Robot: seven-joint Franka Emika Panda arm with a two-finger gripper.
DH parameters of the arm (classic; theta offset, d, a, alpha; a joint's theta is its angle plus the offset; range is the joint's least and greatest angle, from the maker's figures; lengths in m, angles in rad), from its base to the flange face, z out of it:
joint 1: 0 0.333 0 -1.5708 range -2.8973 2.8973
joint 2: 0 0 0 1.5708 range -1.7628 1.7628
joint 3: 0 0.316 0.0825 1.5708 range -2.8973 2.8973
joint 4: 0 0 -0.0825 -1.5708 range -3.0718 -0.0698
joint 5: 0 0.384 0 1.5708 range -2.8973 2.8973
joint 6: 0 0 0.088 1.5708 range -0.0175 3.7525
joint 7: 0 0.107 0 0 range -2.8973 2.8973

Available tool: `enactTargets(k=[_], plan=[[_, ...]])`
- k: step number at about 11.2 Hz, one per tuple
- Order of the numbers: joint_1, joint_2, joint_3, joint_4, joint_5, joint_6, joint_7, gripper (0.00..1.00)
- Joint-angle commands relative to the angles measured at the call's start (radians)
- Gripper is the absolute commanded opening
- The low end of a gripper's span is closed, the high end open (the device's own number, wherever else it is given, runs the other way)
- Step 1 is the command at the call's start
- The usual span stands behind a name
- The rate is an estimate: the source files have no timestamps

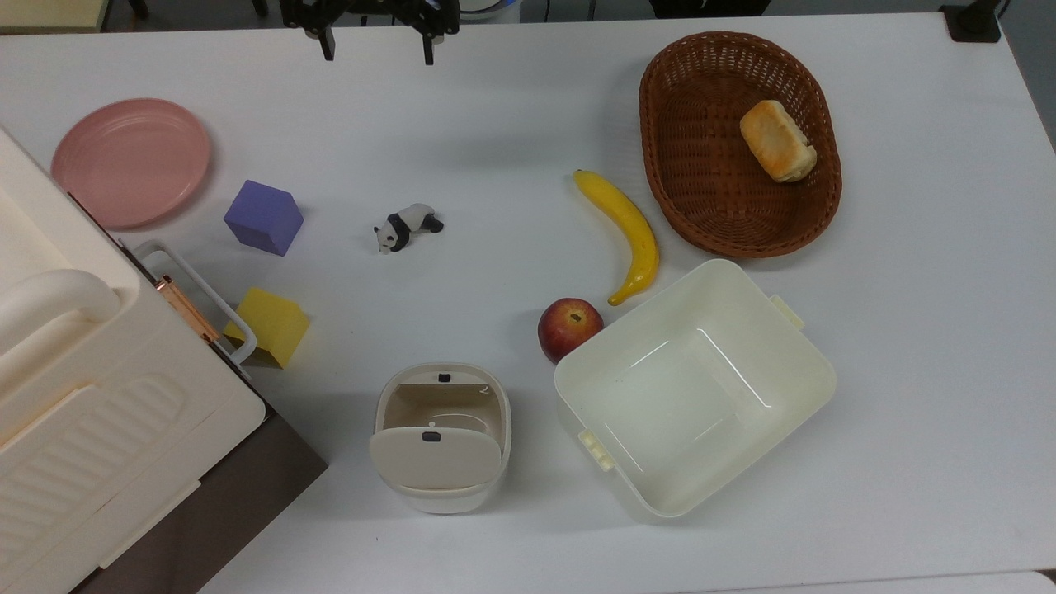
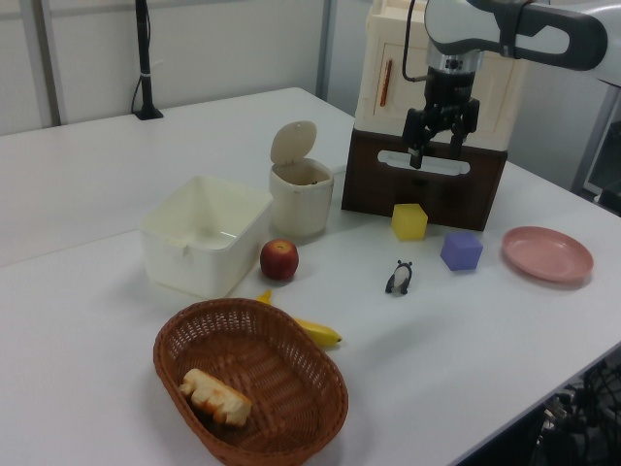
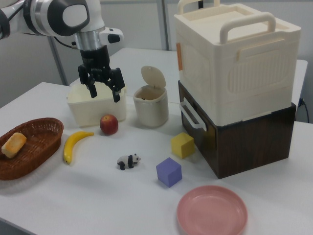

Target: Close the trash can

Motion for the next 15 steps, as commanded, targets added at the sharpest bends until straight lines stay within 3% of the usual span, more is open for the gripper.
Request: enactTargets(k=[1,2,3,5,7,9,13,15], plan=[[-0.059,0.036,0.164,-0.008,-0.067,0.027,-0.016,1.0],[-0.067,0.037,0.205,-0.046,-0.128,0.031,-0.014,1.0],[-0.07,0.034,0.225,-0.053,-0.141,0.031,0.013,1.0],[-0.084,0.034,0.226,-0.047,-0.131,0.032,0.081,1.0],[-0.085,0.034,0.226,-0.045,-0.144,0.026,-0.005,1.0],[-0.091,0.034,0.224,-0.036,-0.135,0.021,-0.056,1.0],[-0.096,0.029,0.218,-0.031,-0.114,0.04,0.015,1.0],[-0.119,0.028,0.215,-0.03,-0.067,0.092,0.015,1.0]])
